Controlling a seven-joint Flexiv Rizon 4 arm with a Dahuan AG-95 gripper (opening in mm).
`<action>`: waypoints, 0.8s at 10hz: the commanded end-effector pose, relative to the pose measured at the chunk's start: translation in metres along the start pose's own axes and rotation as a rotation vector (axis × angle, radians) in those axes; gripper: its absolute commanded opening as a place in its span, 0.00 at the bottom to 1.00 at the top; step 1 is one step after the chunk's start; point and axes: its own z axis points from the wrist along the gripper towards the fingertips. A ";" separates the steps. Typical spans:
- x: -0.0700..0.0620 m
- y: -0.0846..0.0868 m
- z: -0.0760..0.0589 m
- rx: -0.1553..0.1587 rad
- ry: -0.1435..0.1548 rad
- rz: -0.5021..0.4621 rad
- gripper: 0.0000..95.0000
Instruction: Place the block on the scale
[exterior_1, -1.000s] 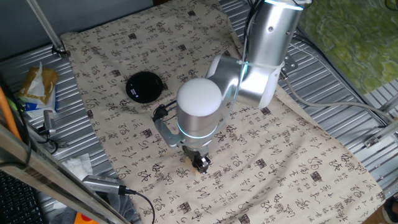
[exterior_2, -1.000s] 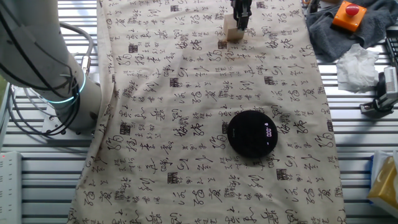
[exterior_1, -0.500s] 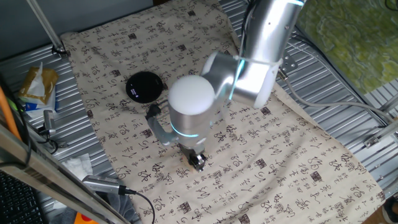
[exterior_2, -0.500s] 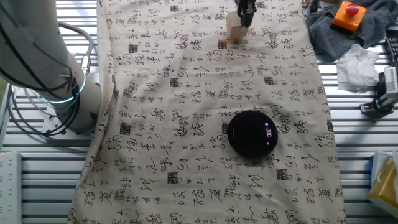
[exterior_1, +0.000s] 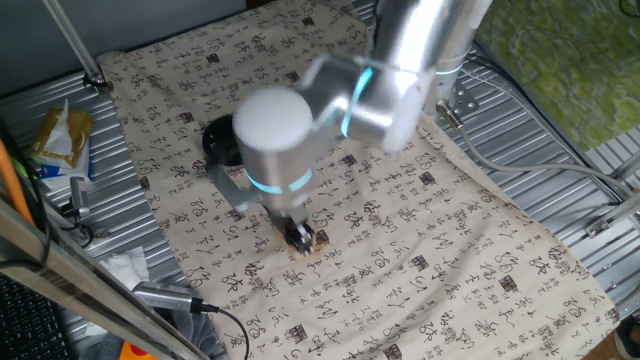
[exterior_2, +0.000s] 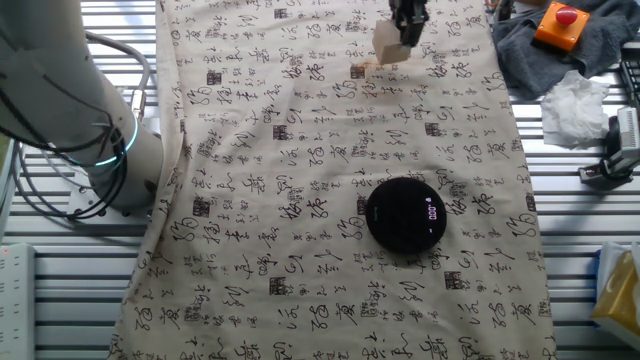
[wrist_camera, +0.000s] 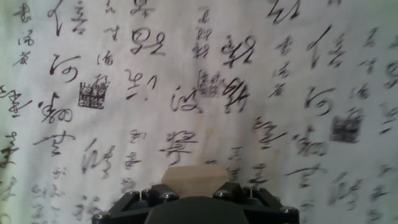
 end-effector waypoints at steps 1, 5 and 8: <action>0.004 -0.036 -0.014 -0.005 -0.001 -0.029 0.00; 0.018 -0.082 -0.031 -0.010 0.009 -0.054 0.00; 0.031 -0.116 -0.035 -0.023 0.003 -0.098 0.00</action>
